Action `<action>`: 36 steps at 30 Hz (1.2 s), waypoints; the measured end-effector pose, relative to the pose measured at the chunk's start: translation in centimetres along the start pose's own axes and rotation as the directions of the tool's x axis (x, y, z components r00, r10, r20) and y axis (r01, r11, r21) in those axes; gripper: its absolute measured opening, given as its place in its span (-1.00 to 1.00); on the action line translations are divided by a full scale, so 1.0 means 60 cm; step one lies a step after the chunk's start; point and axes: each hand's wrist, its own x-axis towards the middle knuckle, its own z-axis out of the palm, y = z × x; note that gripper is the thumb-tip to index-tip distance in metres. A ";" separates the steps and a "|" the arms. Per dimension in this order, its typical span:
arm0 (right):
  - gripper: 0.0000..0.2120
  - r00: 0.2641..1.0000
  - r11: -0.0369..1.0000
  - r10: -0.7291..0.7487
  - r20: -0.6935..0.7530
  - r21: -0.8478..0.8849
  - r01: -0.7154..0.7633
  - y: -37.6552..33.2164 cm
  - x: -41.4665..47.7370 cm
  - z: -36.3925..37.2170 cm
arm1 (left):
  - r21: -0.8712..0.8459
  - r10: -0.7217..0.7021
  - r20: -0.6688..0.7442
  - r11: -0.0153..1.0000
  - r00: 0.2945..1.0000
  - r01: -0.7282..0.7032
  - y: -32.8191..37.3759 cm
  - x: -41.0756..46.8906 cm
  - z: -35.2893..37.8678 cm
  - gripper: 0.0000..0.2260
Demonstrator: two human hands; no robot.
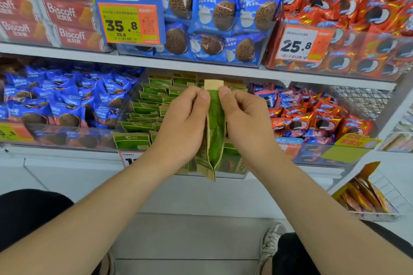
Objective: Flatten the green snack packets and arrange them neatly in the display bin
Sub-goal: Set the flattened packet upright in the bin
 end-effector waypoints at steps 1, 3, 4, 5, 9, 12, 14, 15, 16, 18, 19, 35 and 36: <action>-0.45 1.000 0.999 0.015 0.018 0.032 -0.016 0.001 -0.001 0.000 | 0.007 0.002 0.012 1.000 1.000 -0.002 -0.001 0.000 -0.001 -0.73; -0.43 0.996 0.990 0.062 0.062 0.121 -0.069 -0.001 -0.005 -0.001 | -0.029 -0.018 0.016 0.999 1.000 0.019 -0.003 0.000 -0.003 -0.73; -0.45 0.994 0.986 0.067 0.090 0.145 -0.080 -0.005 -0.006 -0.003 | -0.050 -0.029 0.013 0.998 0.999 0.030 -0.005 0.001 -0.004 -0.73; -0.51 0.991 0.986 0.062 0.116 0.145 -0.079 -0.008 -0.007 -0.006 | -0.069 -0.039 0.007 0.997 0.999 0.039 -0.006 0.002 -0.005 -0.74; -0.87 0.963 0.997 0.071 0.259 -0.023 -0.068 -0.028 -0.017 -0.022 | -0.217 -0.119 -0.069 0.971 0.990 0.102 -0.017 0.007 -0.010 -0.72; -0.79 0.884 0.978 0.205 0.420 -0.061 -0.198 -0.030 -0.034 -0.022 | -0.434 -0.253 -0.130 0.884 0.959 0.175 -0.016 0.011 -0.014 -0.74; -0.75 0.892 0.973 0.215 0.398 -0.012 -0.229 -0.030 -0.043 -0.014 | -0.524 -0.302 -0.133 0.830 0.944 0.192 -0.010 0.014 -0.019 -0.77; -0.75 0.919 0.980 0.187 0.346 -0.002 -0.198 -0.030 -0.044 -0.009 | -0.538 -0.307 -0.112 0.819 0.945 0.202 -0.007 0.014 -0.022 -0.78; -0.73 0.947 0.988 0.149 0.285 -0.004 -0.154 -0.030 -0.045 -0.005 | -0.523 -0.298 -0.076 0.825 0.952 0.217 -0.005 0.013 -0.025 -0.77; -0.65 0.983 0.997 0.082 0.164 -0.018 -0.080 -0.023 -0.044 0.001 | -0.432 -0.253 0.013 0.871 0.967 0.234 -0.002 0.004 -0.028 -0.71; -0.61 0.991 0.998 0.061 0.121 -0.036 -0.057 -0.017 -0.042 0.002 | -0.376 -0.232 0.044 0.897 0.972 0.232 -0.001 -0.001 -0.027 -0.70; -0.60 0.965 0.956 0.260 -0.036 0.154 -0.251 0.012 -0.028 -0.031 | -0.478 -0.306 0.194 0.800 0.932 0.362 0.004 -0.027 -0.021 -0.93; -0.55 0.937 0.906 0.348 0.016 0.251 -0.341 0.007 -0.027 -0.035 | -0.509 -0.316 0.221 0.769 0.923 0.386 0.006 -0.027 -0.022 -0.92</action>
